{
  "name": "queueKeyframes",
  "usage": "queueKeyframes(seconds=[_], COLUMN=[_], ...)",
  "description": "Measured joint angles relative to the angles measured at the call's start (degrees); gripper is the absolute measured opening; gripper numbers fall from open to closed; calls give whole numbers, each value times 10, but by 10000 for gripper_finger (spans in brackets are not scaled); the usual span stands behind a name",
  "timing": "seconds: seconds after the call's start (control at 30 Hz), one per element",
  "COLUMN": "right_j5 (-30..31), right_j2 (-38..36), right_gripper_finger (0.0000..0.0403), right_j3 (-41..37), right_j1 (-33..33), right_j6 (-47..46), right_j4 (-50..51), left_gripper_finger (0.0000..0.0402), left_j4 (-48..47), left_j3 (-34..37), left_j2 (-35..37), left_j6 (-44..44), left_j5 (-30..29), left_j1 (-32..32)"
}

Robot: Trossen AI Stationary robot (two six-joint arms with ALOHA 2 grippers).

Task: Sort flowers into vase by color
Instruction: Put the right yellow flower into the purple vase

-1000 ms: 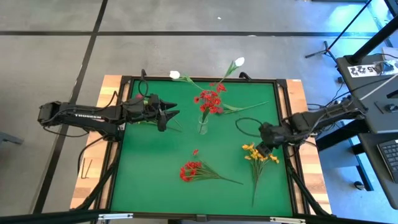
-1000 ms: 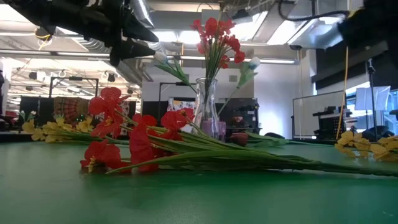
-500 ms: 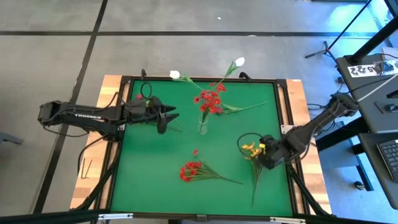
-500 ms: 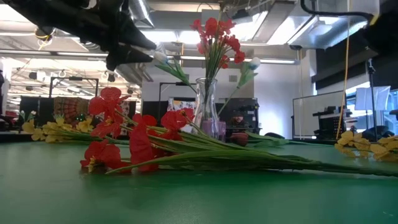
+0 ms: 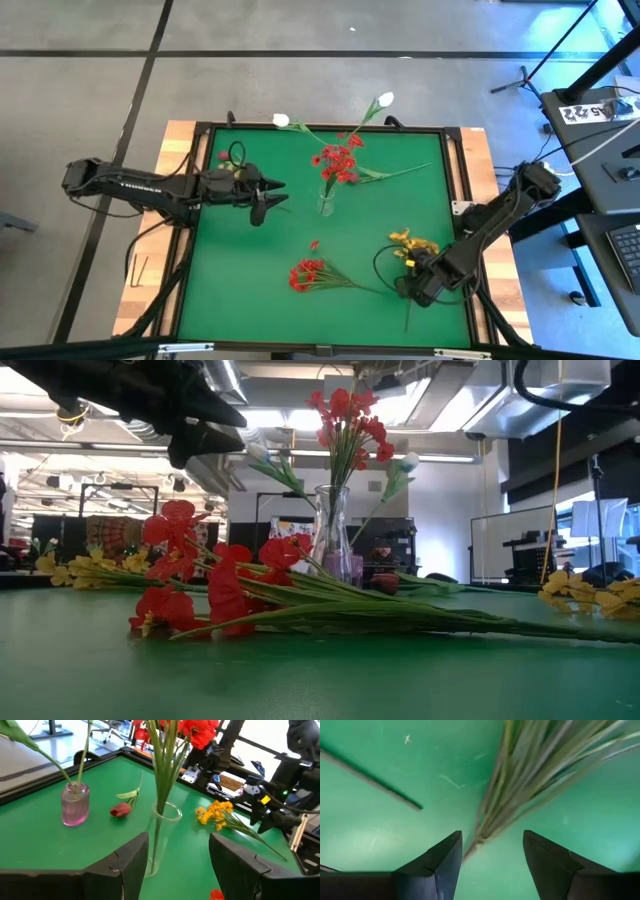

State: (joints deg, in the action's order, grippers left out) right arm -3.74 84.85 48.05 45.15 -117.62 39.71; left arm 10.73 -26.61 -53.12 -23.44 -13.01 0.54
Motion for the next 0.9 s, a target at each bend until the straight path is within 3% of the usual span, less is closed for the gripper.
queueKeyframes(seconds=[0.37, 0.47, 0.6, 0.73, 0.9], right_j5=[-5, -4, 16, 101, 208], right_j2=[85, 86, 76, 59, 16], right_gripper_finger=[206, 176, 96, 18, 26], right_j3=[2, 2, 0, -1, -1], right_j1=[-2, -2, -1, -2, -1], right_j6=[-6, 2, 10, 10, 3], right_j4=[-61, -53, -37, -20, 14], left_gripper_finger=[203, 203, 203, 203, 203], left_j4=[0, 0, 0, 0, 4], left_j3=[0, 0, 0, 0, 0], left_j2=[0, 0, 0, 0, 0], left_j6=[0, 0, 0, 0, -4], left_j5=[0, 0, 0, 0, 0], left_j1=[-28, -33, -37, -36, -36])
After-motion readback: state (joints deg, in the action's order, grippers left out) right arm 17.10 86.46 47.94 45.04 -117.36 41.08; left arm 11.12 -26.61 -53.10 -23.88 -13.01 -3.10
